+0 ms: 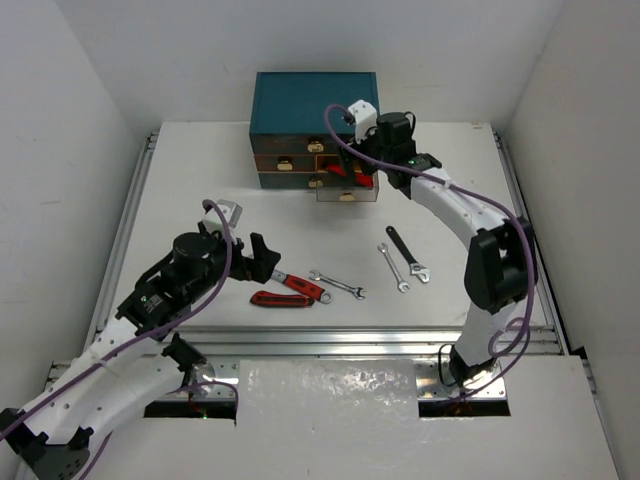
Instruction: Sort the tools into containers
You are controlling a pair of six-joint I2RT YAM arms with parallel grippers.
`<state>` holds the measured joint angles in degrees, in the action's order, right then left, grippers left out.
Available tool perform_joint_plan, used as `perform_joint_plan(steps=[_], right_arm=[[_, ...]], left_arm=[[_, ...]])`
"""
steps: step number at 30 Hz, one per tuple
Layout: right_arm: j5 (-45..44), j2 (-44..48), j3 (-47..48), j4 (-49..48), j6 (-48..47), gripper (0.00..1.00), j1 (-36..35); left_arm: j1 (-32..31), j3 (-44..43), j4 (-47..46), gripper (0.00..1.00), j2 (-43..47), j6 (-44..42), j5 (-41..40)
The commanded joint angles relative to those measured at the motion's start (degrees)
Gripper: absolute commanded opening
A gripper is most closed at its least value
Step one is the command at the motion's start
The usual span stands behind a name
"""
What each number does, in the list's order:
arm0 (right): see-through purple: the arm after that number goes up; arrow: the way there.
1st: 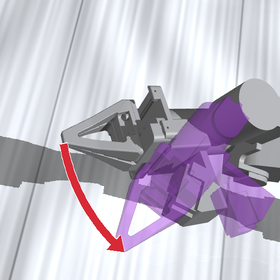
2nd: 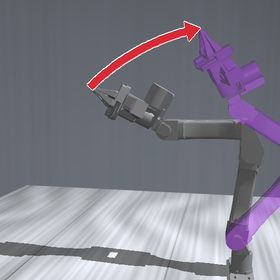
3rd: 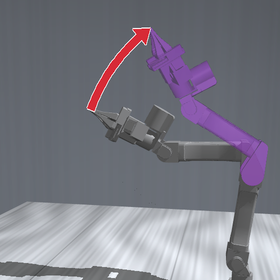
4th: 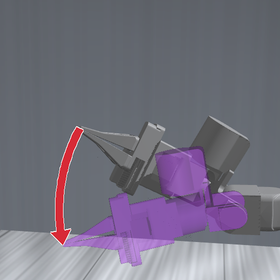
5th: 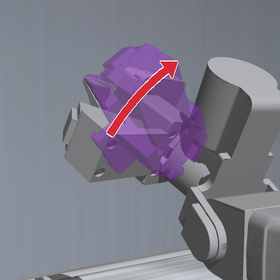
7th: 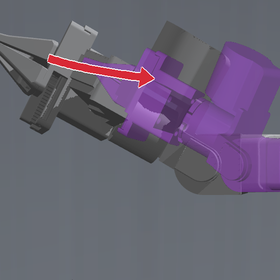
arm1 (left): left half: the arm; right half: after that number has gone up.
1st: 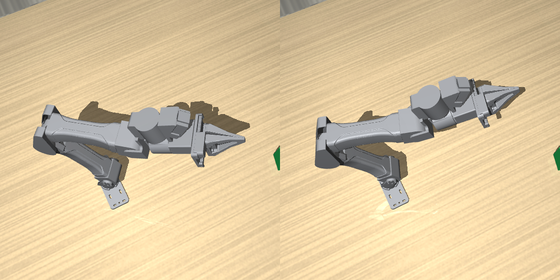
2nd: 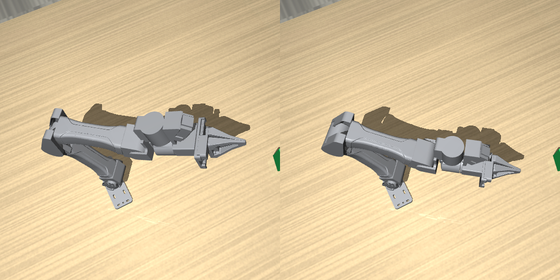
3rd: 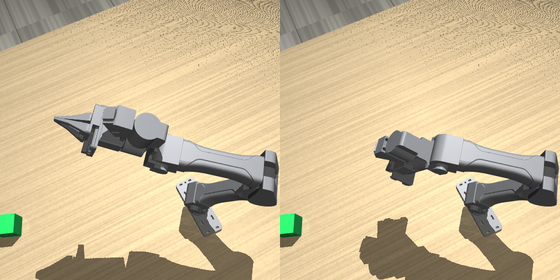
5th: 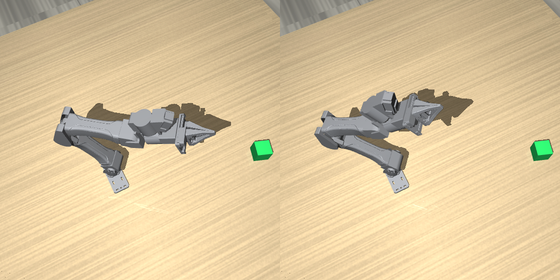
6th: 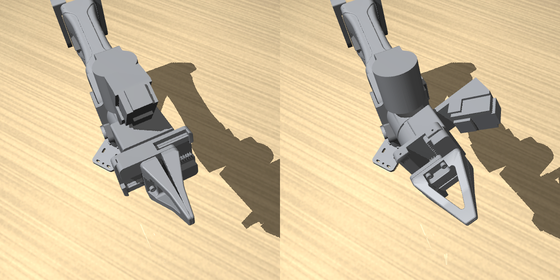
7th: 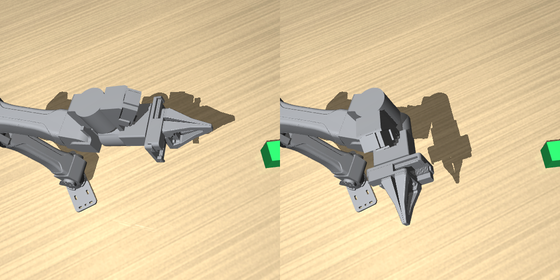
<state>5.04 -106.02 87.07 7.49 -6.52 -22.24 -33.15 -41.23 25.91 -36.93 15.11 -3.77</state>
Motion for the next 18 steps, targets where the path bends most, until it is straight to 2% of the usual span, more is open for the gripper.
perform_joint_plan(steps=[1, 4, 9, 12, 14, 18], right_arm=[[1.6, 8.0, -2.8, -3.1, 4.2, 0.87, -0.1], [4.1, 13.5, -7.6, -0.4, 12.6, 0.88, -1.5], [9.4, 19.7, -22.2, -0.1, 15.3, 0.87, -7.3], [10.4, 18.9, -26.6, -0.1, 14.4, 0.84, -11.9], [10.3, 17.2, -28.0, -0.2, 12.4, 0.82, -17.0], [6.6, 13.1, -26.3, 0.7, 8.3, 0.81, -24.8]], left_arm=[[0.6, -0.3, -2.5, 1.0, 0.3, -0.1, 0.2], [0.6, -0.3, -2.4, 1.0, 0.4, 0.0, -0.4], [0.7, -0.6, -1.8, 1.0, 1.2, 0.8, -3.2], [0.7, -1.0, 0.0, 1.0, 2.8, 3.2, -9.4], [0.7, -2.4, 2.9, 1.0, 4.2, 6.6, -20.9], [0.8, -3.9, 7.4, 1.0, 7.5, 11.9, -31.4]])
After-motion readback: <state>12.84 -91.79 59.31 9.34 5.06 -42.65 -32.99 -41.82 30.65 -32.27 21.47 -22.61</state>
